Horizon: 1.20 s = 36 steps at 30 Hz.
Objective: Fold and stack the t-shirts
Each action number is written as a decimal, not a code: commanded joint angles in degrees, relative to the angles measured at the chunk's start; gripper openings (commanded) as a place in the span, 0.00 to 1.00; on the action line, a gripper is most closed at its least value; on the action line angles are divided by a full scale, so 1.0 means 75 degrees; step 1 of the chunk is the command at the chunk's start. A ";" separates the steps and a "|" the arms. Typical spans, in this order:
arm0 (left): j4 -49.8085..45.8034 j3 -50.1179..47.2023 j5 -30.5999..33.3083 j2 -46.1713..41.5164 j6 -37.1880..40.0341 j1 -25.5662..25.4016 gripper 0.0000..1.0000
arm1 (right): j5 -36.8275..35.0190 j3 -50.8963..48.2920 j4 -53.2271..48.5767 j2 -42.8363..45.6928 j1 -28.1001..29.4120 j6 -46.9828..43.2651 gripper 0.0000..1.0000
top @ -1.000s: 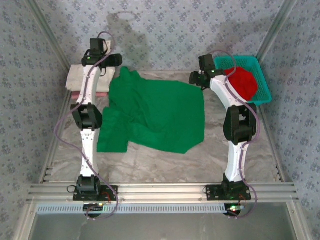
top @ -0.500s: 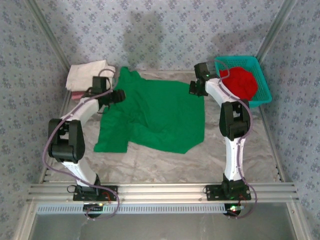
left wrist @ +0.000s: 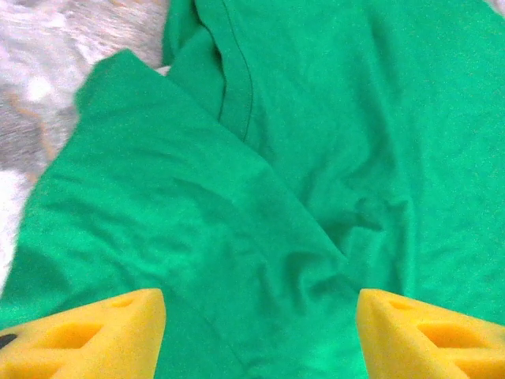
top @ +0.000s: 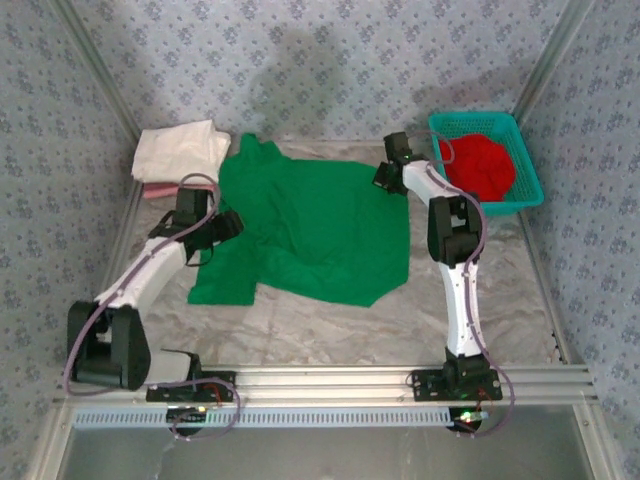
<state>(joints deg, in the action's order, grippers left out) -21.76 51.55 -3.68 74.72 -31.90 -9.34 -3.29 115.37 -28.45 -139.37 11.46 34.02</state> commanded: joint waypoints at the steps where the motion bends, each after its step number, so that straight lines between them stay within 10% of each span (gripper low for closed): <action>1: -0.1818 -0.0302 0.0155 -0.0709 -0.0488 0.0055 0.65 | -0.0528 0.0811 -0.0213 -0.0613 -0.0150 0.0516 0.00; 13: -0.3076 -0.2422 0.0143 -0.2378 -0.1742 0.1256 0.66 | 0.1018 0.2212 -0.0068 0.0062 -0.0315 0.0338 0.00; 30: -0.0702 -0.2558 -0.0742 -0.0704 -0.0772 0.3006 0.59 | 0.0563 -0.8710 0.3781 0.8433 0.2156 -0.1121 0.22; 36: -0.0352 -0.2497 -0.1177 -0.0552 -0.0499 0.2989 0.33 | -0.0407 -1.0964 0.3184 1.0373 0.2725 -0.0359 0.22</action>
<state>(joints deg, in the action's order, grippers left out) -26.48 31.05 -9.69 70.30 -37.65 12.86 -0.80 37.23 -3.92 -68.55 30.70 27.77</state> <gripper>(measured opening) 0.358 0.222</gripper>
